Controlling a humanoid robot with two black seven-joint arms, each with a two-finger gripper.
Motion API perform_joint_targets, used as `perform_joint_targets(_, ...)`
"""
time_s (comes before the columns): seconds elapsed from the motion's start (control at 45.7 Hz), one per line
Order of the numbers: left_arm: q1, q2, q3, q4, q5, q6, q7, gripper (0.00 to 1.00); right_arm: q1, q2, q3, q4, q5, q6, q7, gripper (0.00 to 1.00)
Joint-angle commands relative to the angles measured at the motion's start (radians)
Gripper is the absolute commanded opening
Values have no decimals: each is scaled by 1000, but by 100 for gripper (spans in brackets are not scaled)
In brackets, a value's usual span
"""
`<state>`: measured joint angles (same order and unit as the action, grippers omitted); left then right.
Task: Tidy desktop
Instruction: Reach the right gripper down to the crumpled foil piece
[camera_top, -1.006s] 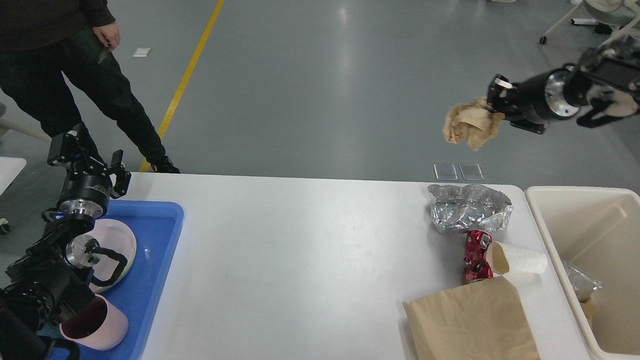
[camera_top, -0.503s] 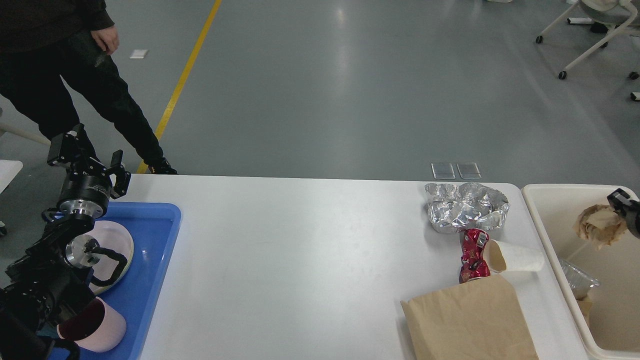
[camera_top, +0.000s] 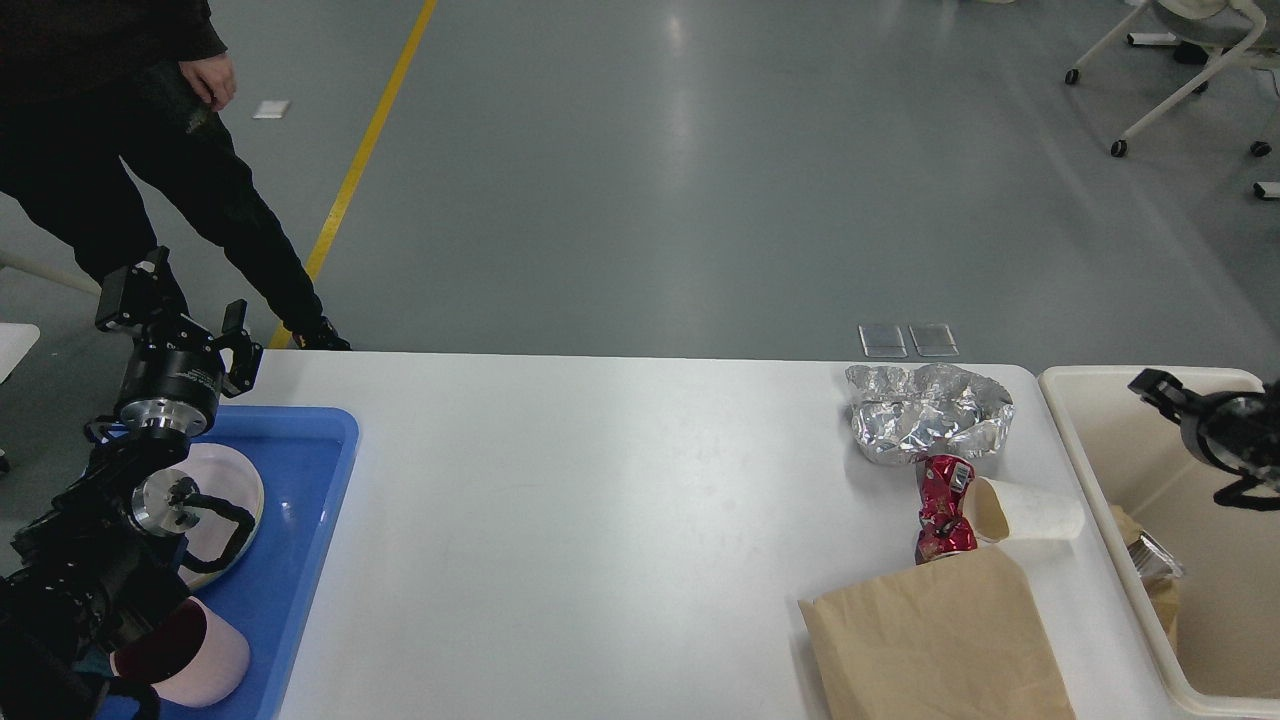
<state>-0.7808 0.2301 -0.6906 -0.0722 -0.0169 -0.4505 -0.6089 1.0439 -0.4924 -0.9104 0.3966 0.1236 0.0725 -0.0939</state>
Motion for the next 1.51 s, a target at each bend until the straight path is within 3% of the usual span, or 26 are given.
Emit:
perform_joint_targets(0.0, -2, 0, -1, 0, 0, -1, 0, 96, 158, 57, -161, 73, 1, 15, -1, 100)
perform_joint_targets(0.131, 0, 0, 0, 0, 0, -1, 0, 96, 356, 147, -384, 241, 2, 73, -1, 100)
perform_joint_targets(0.284, 0, 0, 0, 0, 0, -1, 0, 96, 559, 245, -420, 410, 4, 219, -1, 100)
perform_joint_targets(0.459, 0, 0, 0, 0, 0, -1, 0, 96, 734, 288, -401, 470, 7, 475, 2, 100)
perform_joint_targets(0.481, 0, 0, 0, 0, 0, -1, 0, 96, 790, 291, -394, 481, 8, 572, 2, 100)
perform_joint_targets(0.678, 0, 0, 0, 0, 0, -1, 0, 96, 991, 291, -363, 502, 21, 887, 2, 100)
perform_joint_targets(0.918, 0, 0, 0, 0, 0, 1, 0, 96, 1113, 304, -360, 513, 16, 887, 0, 100)
perform_joint_targets(0.984, 0, 0, 0, 0, 0, 1, 0, 96, 1072, 301, -357, 499, 11, 887, 0, 100)
perform_joint_targets(1.093, 0, 0, 0, 0, 0, -1, 0, 96, 854, 301, -360, 401, 11, 887, 0, 100)
perform_joint_targets(1.268, 0, 0, 0, 0, 0, -1, 0, 96, 498, 301, -357, 179, 21, 679, 0, 100)
perform_joint_targets(1.486, 0, 0, 0, 0, 0, -1, 0, 96, 251, 285, -259, 74, 21, 402, 0, 100)
